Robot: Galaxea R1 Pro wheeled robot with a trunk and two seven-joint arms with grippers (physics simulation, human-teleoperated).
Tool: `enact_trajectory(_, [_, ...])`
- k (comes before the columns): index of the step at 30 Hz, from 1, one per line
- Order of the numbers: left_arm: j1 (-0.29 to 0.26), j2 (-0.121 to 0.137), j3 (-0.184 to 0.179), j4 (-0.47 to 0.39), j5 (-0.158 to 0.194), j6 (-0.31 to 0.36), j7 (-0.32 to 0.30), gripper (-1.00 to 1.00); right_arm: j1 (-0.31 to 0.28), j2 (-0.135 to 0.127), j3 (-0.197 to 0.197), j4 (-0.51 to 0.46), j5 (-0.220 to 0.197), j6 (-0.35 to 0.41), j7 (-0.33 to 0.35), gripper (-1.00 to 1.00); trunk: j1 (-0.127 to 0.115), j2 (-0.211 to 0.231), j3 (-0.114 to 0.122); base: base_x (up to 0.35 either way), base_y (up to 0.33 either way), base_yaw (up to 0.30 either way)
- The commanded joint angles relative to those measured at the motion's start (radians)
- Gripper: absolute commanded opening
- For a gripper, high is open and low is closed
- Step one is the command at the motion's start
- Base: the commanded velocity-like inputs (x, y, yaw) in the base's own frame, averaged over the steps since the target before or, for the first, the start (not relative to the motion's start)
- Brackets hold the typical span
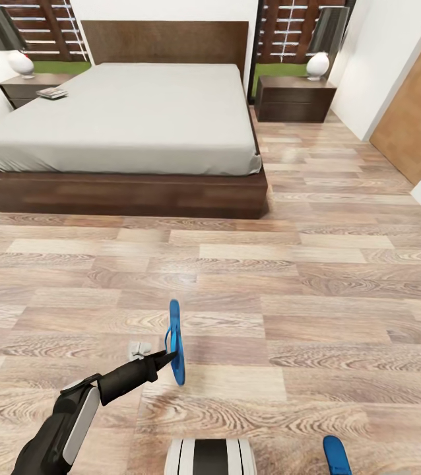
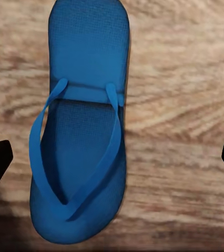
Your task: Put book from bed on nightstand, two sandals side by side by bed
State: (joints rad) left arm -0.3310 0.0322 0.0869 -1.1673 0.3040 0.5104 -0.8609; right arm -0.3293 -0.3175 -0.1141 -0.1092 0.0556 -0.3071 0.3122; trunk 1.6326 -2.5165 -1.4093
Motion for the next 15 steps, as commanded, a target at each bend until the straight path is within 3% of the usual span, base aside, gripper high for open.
enact_trajectory(1, [0.000, 0.000, 0.001, 0.000, 0.007, 0.008, -0.001, -1.00, 0.000, 0.000, -0.009, 0.001, 0.006, -0.003, 0.005, 1.00, 0.000, -0.001, -0.005, 0.000, 0.000, 0.000])
enact_trajectory(11, [0.000, 0.000, 0.001, 0.000, 0.007, 0.008, -0.001, -1.00, 0.000, 0.001, -0.009, 0.001, 0.006, -0.003, 0.005, 1.00, 0.001, -0.001, -0.012, 0.000, 0.000, 0.000])
enact_trajectory(15, [0.000, 0.000, 0.001, 0.000, 0.007, 0.008, -0.001, -1.00, 0.000, 0.001, -0.009, 0.001, 0.006, -0.003, 0.005, 1.00, 0.003, -0.002, -0.028, 0.000, 0.000, 0.000])
